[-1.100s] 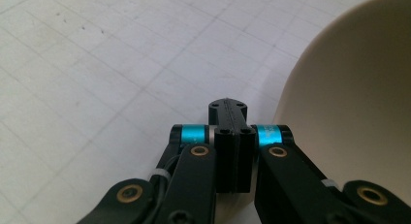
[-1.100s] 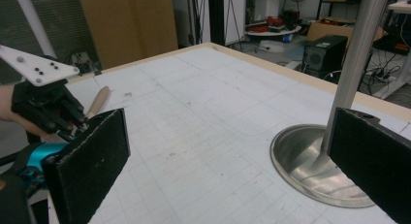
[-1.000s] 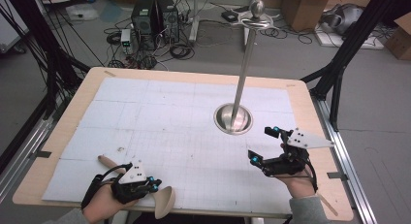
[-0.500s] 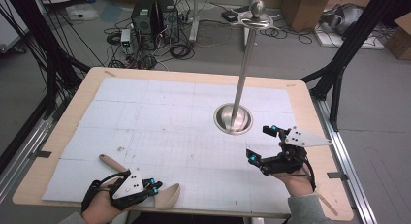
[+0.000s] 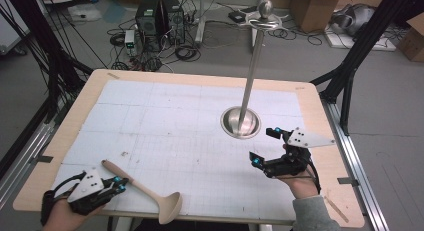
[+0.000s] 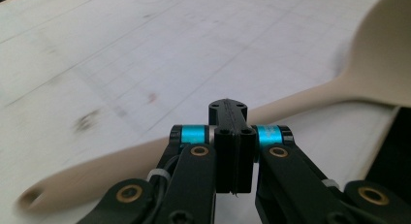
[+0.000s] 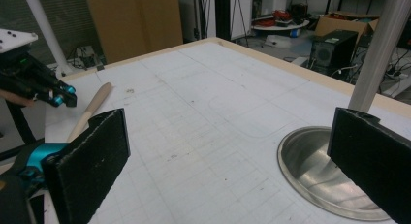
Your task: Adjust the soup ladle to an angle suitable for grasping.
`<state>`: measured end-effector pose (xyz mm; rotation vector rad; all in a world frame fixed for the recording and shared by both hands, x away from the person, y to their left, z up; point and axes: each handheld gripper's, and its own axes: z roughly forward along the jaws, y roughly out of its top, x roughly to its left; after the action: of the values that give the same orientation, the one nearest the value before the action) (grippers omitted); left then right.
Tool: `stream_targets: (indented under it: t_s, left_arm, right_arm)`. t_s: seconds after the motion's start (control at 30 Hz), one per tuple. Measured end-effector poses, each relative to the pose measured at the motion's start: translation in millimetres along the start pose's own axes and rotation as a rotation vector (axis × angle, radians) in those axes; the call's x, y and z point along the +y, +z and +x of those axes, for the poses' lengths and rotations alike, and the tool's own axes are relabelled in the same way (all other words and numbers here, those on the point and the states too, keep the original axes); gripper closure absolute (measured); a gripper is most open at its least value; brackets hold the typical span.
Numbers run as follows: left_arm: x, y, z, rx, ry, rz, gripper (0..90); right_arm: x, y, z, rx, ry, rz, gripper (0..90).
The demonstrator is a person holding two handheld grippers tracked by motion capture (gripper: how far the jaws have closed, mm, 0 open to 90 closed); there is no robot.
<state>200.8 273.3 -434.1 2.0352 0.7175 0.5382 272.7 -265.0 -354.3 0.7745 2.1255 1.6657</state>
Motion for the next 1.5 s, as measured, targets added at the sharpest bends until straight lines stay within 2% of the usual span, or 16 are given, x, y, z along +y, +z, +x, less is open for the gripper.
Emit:
stream_targets:
  t_s: [0.07,0.17,0.27,0.47,0.6,0.73,0.83,1.23,1.33,1.5]
  left_arm:
    - [-7.9,-6.5,9.6,0.036,-0.043,-0.010,89.9]
    - [-19.2,-12.1,20.7,0.077,-0.078,-0.007,89.9]
    - [-29.6,-15.7,29.6,0.126,-0.087,0.000,89.9]
    - [-42.9,-18.8,44.7,0.166,-0.133,0.013,89.9]
    - [-44.2,-17.3,54.7,0.175,-0.155,0.013,89.9]
    - [-43.8,-11.4,60.7,0.166,-0.151,0.034,89.6]
    - [-43.0,-6.0,61.1,0.159,-0.147,0.047,89.6]
    - [-33.8,0.4,65.0,0.137,-0.176,0.093,90.0]
    - [-32.6,1.0,66.5,0.128,-0.188,0.100,90.0]
    - [-29.6,3.0,66.9,0.125,-0.184,0.110,90.0]
  right_arm:
    - [0.0,1.7,0.2,0.004,0.004,0.006,0.1]
    - [0.3,5.2,0.8,0.010,0.000,0.009,0.1]
    - [0.2,7.9,1.0,0.013,0.002,0.014,0.1]
    - [-0.1,10.2,1.2,0.017,-0.004,0.026,0.1]
    - [-0.2,9.4,1.2,0.016,0.002,0.025,0.1]
    - [-0.2,9.7,1.5,0.019,-0.007,0.023,0.1]
    - [-0.3,8.5,2.9,0.020,-0.003,0.027,0.1]
    - [-4.9,-5.8,3.7,-0.007,0.000,0.018,0.1]
    - [-4.9,-6.4,3.6,-0.010,-0.005,0.014,0.1]
    - [-6.2,-5.5,3.7,-0.007,0.005,0.024,0.1]
